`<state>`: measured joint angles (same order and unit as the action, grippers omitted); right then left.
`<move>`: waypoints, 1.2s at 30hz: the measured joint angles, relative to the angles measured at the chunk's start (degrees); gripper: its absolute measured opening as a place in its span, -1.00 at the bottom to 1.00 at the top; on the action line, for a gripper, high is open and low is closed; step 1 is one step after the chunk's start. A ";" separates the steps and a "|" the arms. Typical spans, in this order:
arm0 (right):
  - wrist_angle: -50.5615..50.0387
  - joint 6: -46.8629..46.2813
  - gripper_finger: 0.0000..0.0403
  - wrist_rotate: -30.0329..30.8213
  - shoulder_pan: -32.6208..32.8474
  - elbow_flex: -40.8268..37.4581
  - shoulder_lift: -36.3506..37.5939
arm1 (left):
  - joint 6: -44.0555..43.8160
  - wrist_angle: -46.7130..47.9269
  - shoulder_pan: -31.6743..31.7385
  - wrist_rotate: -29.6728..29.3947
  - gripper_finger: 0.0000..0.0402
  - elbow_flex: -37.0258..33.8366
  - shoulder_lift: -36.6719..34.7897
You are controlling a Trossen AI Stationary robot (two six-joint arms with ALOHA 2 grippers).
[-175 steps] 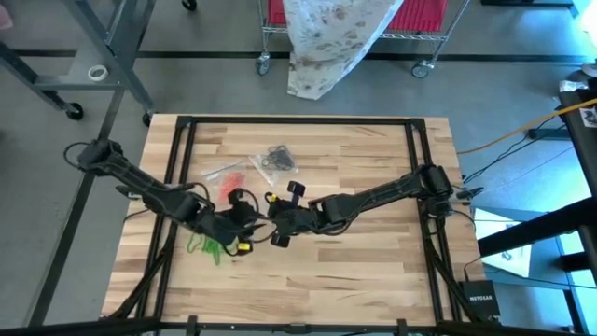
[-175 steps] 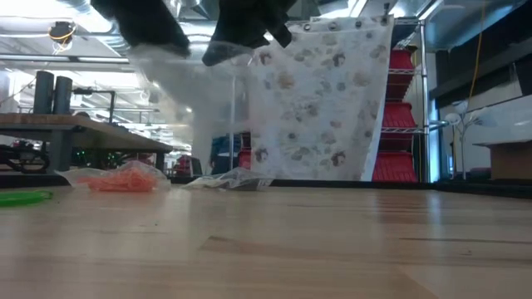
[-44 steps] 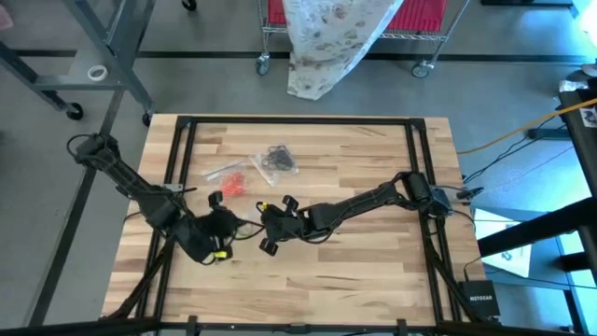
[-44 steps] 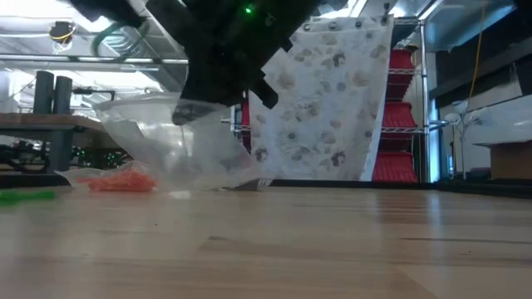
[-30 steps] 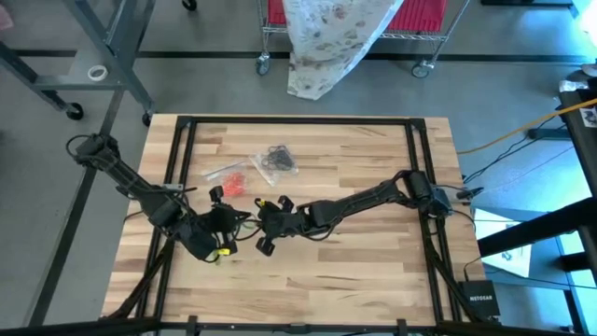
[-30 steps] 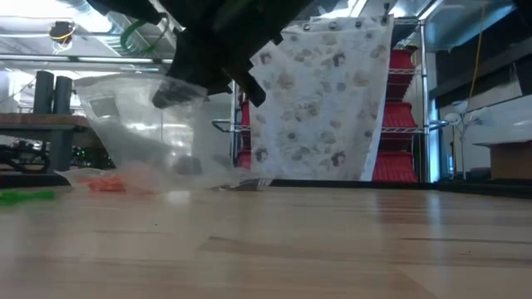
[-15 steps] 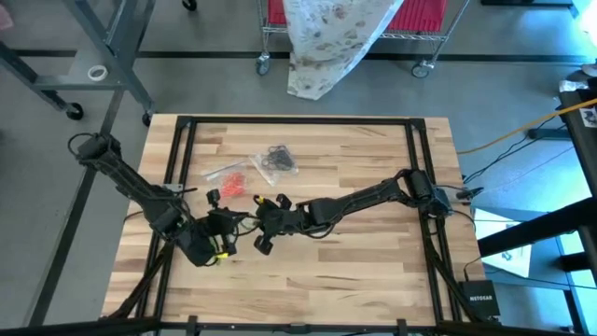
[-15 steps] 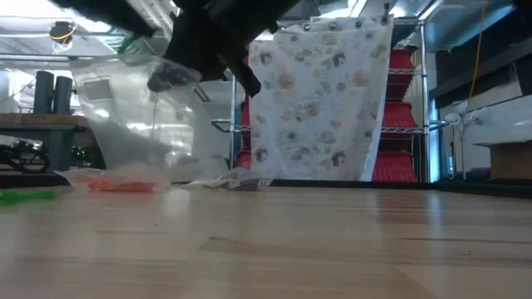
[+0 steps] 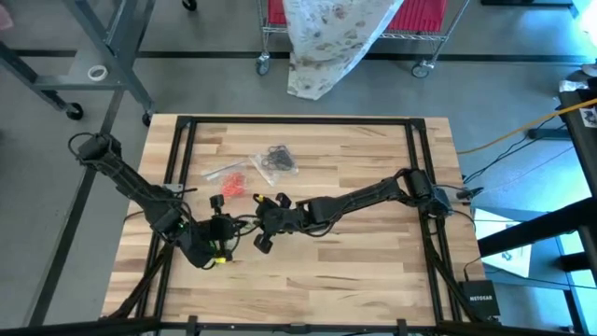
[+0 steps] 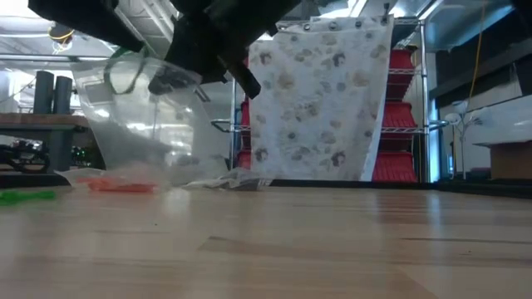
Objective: Sort rubber bands
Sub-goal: Put the green rubber band into the transparent zip bag
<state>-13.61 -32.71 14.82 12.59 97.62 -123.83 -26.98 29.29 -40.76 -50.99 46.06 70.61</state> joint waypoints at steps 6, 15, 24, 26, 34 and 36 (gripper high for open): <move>0.07 0.23 -1.00 0.02 -0.02 0.00 0.00 | 0.40 0.27 0.51 2.32 -0.64 2.39 0.00; -0.11 2.54 -1.00 0.56 -0.26 0.02 0.00 | -3.87 10.03 0.15 6.33 -0.16 9.62 -0.11; -7.74 6.23 -1.00 8.86 -0.30 0.02 0.00 | -30.38 17.81 -5.74 21.44 -0.17 6.35 -0.11; -9.36 6.04 -1.00 10.86 -0.30 0.00 0.00 | -38.58 17.27 -6.79 21.49 -0.19 4.20 -0.11; -9.03 6.02 -1.00 12.63 -0.28 -0.70 0.00 | -61.81 13.85 -3.44 24.65 -0.29 -5.16 -0.09; -8.96 6.13 -1.00 12.64 -0.26 -0.70 0.00 | -62.69 11.03 -1.95 25.56 -0.31 -7.49 -0.09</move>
<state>-22.57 -26.58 27.46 12.34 96.92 -123.83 -89.67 40.32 -42.72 -25.43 38.56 70.52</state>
